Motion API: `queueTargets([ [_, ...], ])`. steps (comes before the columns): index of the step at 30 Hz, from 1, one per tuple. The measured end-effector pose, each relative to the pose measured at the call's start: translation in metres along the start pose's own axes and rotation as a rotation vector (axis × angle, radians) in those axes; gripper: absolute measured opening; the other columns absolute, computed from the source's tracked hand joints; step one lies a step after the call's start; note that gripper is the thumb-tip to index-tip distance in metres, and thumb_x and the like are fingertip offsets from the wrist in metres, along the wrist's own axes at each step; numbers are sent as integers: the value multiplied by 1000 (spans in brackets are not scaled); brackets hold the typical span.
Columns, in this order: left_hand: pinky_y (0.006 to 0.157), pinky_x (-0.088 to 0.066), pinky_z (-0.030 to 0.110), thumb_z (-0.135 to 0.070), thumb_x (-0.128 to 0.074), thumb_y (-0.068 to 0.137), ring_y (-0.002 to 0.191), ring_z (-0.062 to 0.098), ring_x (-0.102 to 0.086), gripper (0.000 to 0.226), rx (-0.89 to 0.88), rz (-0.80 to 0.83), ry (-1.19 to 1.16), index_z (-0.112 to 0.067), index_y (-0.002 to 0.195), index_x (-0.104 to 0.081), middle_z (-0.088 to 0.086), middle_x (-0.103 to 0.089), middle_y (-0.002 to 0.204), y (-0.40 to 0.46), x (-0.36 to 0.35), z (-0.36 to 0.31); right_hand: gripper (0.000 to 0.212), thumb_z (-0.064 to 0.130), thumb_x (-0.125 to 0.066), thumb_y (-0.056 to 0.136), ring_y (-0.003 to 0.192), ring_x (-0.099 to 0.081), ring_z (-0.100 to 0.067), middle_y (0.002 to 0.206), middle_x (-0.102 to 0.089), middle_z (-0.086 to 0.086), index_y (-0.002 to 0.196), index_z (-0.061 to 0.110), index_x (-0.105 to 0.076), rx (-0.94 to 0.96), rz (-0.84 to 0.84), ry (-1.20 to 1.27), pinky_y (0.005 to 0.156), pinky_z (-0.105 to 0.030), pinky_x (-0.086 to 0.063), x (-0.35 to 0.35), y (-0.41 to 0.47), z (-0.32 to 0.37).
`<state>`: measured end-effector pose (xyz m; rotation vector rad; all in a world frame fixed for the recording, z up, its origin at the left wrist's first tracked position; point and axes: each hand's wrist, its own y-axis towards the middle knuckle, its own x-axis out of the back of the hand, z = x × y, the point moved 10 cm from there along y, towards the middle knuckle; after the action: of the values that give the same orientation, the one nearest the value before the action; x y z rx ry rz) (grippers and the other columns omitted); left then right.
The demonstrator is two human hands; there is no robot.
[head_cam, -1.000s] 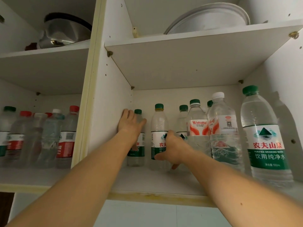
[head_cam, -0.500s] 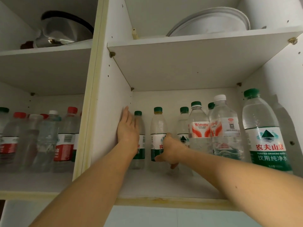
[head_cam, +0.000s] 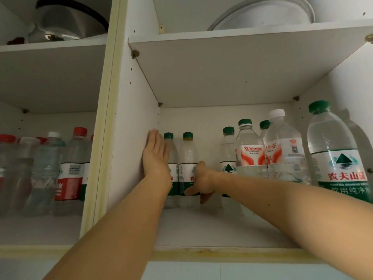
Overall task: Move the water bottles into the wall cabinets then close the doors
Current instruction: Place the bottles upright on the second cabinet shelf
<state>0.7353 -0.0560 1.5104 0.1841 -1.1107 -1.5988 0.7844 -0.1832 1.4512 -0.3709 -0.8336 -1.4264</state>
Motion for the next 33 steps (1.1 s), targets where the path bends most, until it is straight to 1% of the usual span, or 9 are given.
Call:
queueTargets([
  [6, 118, 15, 65, -76, -50, 88, 150, 52, 14, 119, 26, 24, 3, -4, 157, 15, 26, 11, 166, -2, -3, -1, 83, 22, -84, 83, 105, -64, -37, 108, -51, -10, 140, 9, -25, 79, -18, -114, 76, -54, -63, 0, 2, 5],
  [11, 119, 14, 63, -64, -41, 99, 152, 50, 8, 99, 31, -6, -35, -5, 160, 10, 25, 5, 167, -8, 0, 0, 88, 21, -82, 84, 109, -61, -38, 124, -49, -15, 147, 11, -21, 76, -32, -113, 73, -51, -63, -5, -1, 6],
  [16, 121, 7, 62, -66, -45, 95, 152, 48, -1, 101, 11, -35, -72, -5, 161, 3, 24, -6, 166, -15, 7, 3, 97, 24, -80, 87, 102, -64, -38, 132, -49, -21, 154, 10, -12, 58, -19, -125, 65, -44, -63, -7, -7, 8],
  [18, 122, 5, 61, -65, -51, 93, 152, 46, -5, 102, 12, -64, -115, -5, 161, -3, 24, -11, 166, -14, 10, 6, 89, 22, -78, 88, 100, -66, -37, 125, -52, -20, 151, 10, -16, 54, -9, -145, 66, -44, -63, -5, -6, 7],
  [21, 122, 5, 62, -74, -62, 80, 152, 44, -11, 116, -10, -90, -173, -6, 160, -12, 23, -20, 164, -15, 16, 6, 64, 14, -70, 95, 108, -66, -36, 112, -57, -15, 144, 6, -29, 34, 25, -243, 84, -41, -61, -3, -8, 3],
  [24, 122, 6, 61, -77, -67, 74, 151, 43, -16, 122, -16, -138, -259, -6, 159, -16, 22, -24, 162, -16, 22, 10, 51, 6, -66, 95, 100, -63, -30, 122, -57, -17, 140, 6, -41, 147, -66, -533, 70, -35, -60, 15, -24, 15],
  [28, 124, -2, 58, -55, -71, 84, 145, 41, -27, 94, 10, -235, -430, -9, 154, -31, 22, -37, 153, -20, 34, 18, 48, 6, -59, 97, 87, -52, -14, 114, -59, -8, 142, 9, -43, 321, -211, -641, 77, -30, -45, 43, -62, 34],
  [30, 125, -7, 55, -48, -70, 86, 140, 39, -33, 81, 25, -283, -537, -10, 149, -37, 19, -44, 147, -19, 39, 22, 48, 7, -57, 98, 93, -56, -18, 122, -60, -9, 143, 13, -44, 371, -273, -622, 77, -31, -48, 54, -83, 38],
  [33, 121, -21, 51, -58, -66, 86, 134, 34, -40, 79, -21, -408, -692, -14, 146, -40, 16, -47, 143, -19, 53, 20, 38, 8, -53, 97, 93, -61, -22, 117, -64, -9, 135, 14, -50, 460, -348, -690, 79, -37, -58, 62, -114, 43],
])
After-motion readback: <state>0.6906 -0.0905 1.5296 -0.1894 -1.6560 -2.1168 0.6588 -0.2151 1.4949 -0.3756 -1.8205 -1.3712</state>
